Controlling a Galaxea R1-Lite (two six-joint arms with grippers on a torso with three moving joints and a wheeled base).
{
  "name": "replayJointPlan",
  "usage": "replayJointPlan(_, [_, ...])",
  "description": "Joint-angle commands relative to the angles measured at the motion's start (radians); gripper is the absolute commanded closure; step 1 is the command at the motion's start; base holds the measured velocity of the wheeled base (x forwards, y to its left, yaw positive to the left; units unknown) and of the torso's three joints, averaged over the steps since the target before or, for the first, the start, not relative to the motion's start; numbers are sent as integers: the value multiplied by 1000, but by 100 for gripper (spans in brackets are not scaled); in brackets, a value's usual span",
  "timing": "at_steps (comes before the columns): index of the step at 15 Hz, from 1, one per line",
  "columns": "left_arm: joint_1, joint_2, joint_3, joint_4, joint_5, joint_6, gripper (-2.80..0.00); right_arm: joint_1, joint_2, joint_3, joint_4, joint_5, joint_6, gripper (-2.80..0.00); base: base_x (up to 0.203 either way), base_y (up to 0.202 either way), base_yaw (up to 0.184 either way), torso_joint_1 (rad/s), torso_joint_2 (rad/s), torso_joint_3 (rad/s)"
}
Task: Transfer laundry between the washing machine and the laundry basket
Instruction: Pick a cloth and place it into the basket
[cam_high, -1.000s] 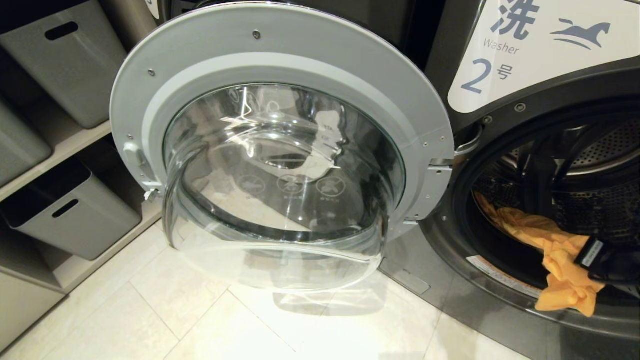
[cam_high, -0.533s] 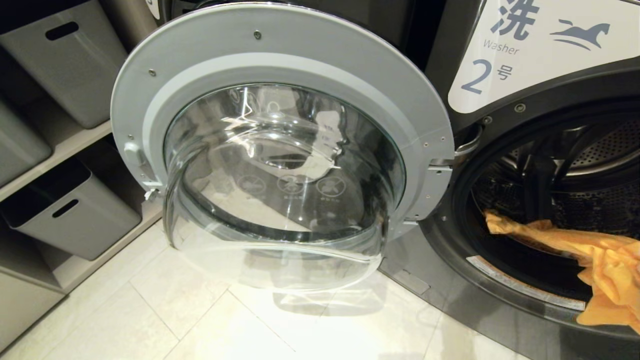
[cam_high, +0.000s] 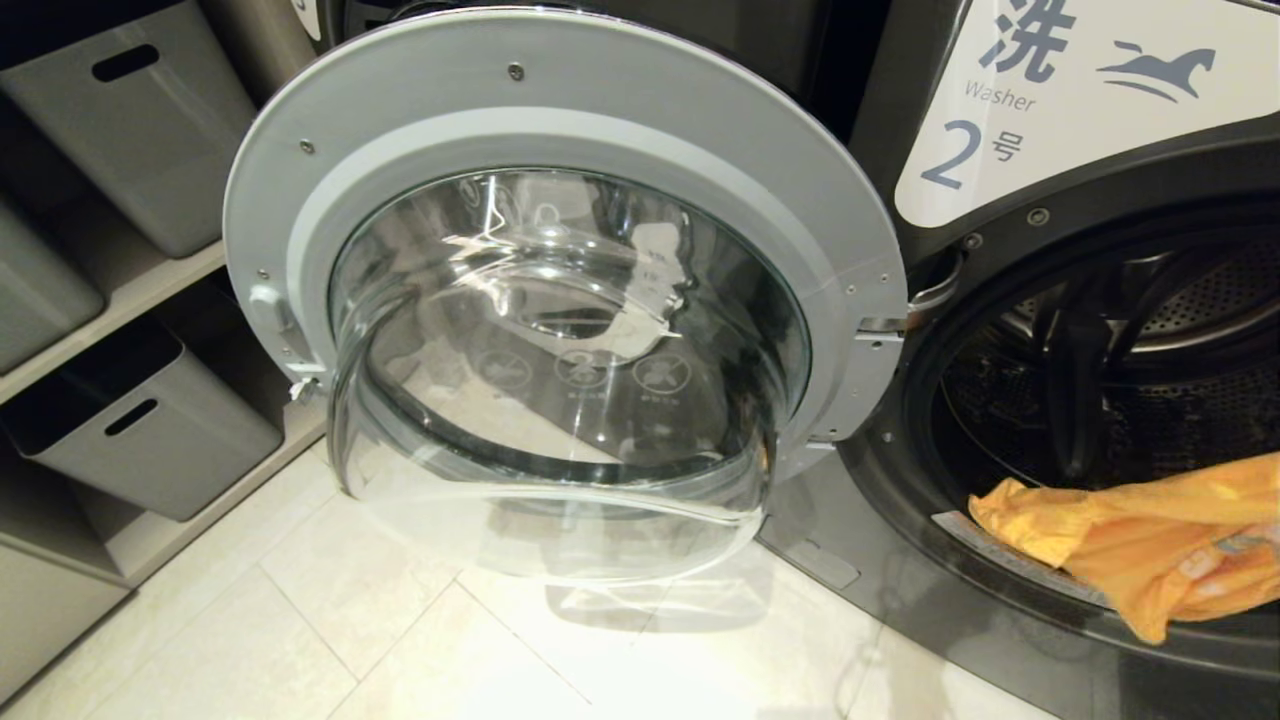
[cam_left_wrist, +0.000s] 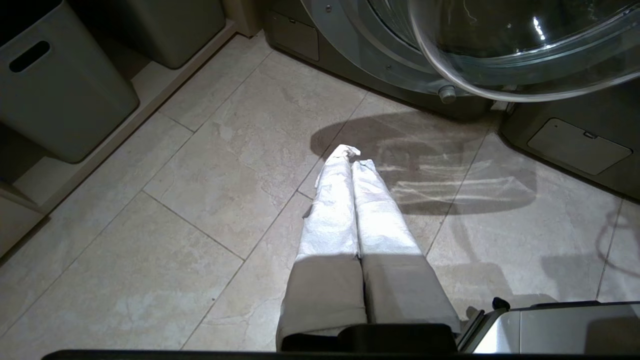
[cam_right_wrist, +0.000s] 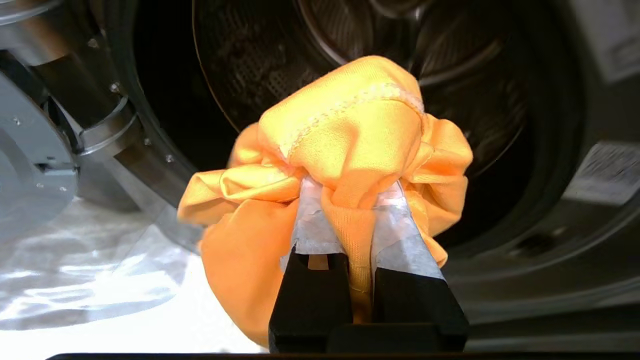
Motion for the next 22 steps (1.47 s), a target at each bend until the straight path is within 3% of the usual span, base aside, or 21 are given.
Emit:
replayJointPlan(1, [0,-1,0,0,0,0,0,14,-46,-17,2,-3,-69,0,0,0,0,0,0,0])
replayJointPlan(7, [0,-1,0,0,0,0,0,40,-43,-64,0,-15,-158,0,0,0,0,0,0,0])
replayJointPlan(14, [0,-1,0,0,0,0,0,52,-43,-79,1,-16,-166,0,0,0,0,0,0,0])
replayJointPlan(22, [0,-1,0,0,0,0,0,53,-43,-75,0,-16,-167,0,1,3,-154,3,2,2])
